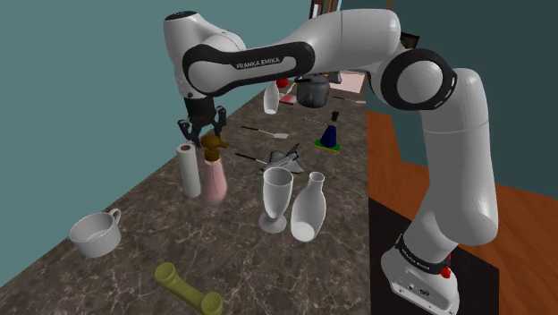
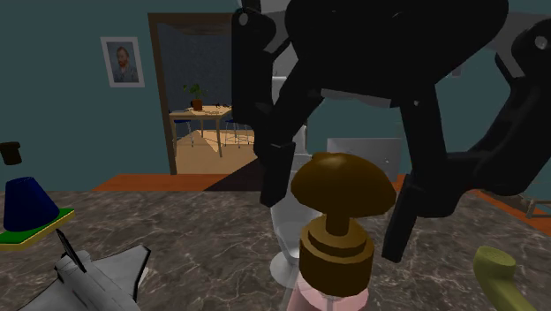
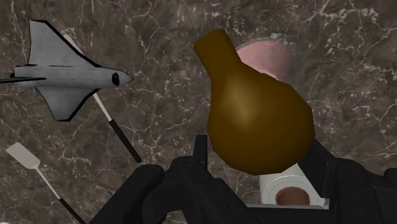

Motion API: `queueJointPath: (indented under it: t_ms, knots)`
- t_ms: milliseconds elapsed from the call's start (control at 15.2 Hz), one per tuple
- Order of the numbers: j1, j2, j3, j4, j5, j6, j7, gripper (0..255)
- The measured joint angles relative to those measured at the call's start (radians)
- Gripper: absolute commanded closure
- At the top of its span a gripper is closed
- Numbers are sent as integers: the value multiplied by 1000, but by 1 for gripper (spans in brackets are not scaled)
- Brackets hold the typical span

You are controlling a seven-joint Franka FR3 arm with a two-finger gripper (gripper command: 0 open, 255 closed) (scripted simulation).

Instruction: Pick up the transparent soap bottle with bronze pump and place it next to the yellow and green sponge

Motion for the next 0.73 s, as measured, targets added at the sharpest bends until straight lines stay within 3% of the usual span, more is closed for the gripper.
queueJointPath:
  t_ms: [726]
  knots:
    - [23,13,2,163,2,-146,-27,255]
